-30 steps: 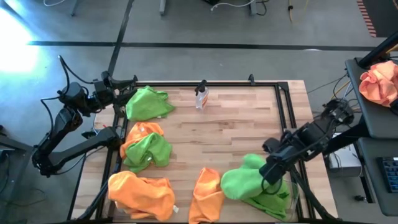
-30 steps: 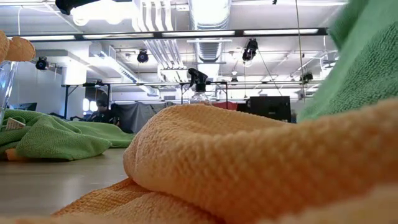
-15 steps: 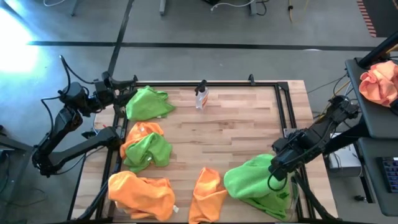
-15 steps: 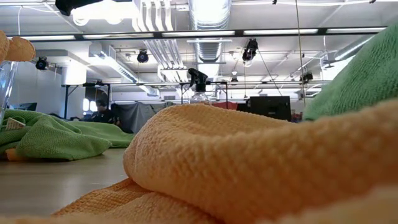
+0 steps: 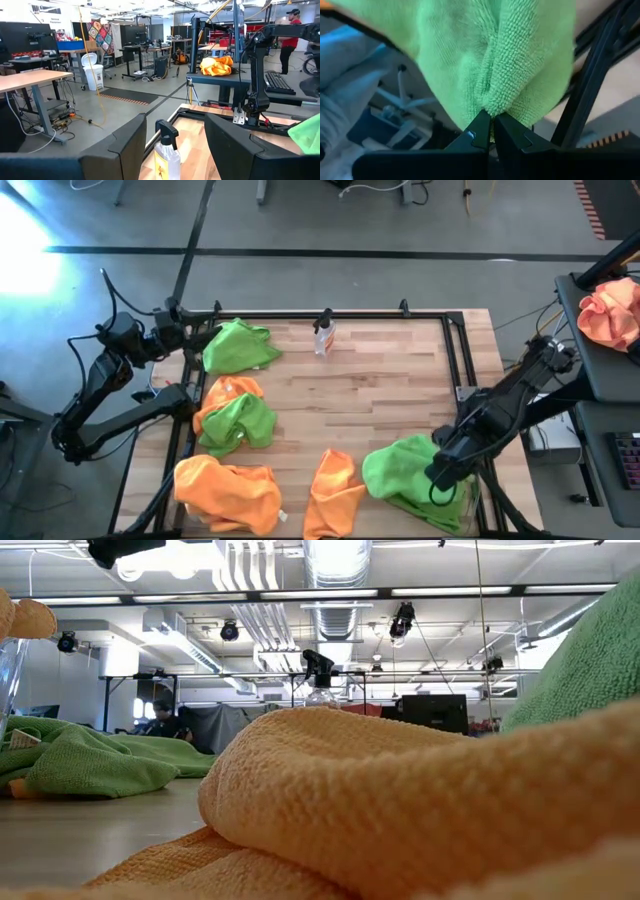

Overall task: Sort microfiber towel by color & place in baskets
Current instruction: Put the green microfiber cloth into the right transparent bin

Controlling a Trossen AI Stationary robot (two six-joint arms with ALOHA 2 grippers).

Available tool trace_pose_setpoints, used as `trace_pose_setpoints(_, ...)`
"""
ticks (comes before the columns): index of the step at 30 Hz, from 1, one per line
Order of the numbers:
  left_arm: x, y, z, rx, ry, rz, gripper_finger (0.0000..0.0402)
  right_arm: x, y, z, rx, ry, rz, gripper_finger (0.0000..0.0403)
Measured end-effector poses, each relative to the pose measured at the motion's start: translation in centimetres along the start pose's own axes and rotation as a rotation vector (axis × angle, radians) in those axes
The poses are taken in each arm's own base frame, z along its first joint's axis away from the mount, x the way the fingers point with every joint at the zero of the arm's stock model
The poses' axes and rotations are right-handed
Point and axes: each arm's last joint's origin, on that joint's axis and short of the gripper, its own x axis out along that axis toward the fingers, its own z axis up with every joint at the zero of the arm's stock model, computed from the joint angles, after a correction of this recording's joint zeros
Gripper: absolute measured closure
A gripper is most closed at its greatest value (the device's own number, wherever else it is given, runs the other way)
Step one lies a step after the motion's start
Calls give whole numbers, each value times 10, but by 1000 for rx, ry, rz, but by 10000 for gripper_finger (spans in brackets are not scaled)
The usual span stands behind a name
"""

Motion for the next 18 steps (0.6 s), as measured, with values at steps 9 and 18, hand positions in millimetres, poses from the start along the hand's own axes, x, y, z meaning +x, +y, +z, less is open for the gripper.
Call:
trace_pose_setpoints(9,0,0,-1,-1,6,0,216,37,38,-2,-115,46,34,390)
trace_pose_setpoints(18,0,0,-1,-1,6,0,216,60,47,4,-180,76,-61,390)
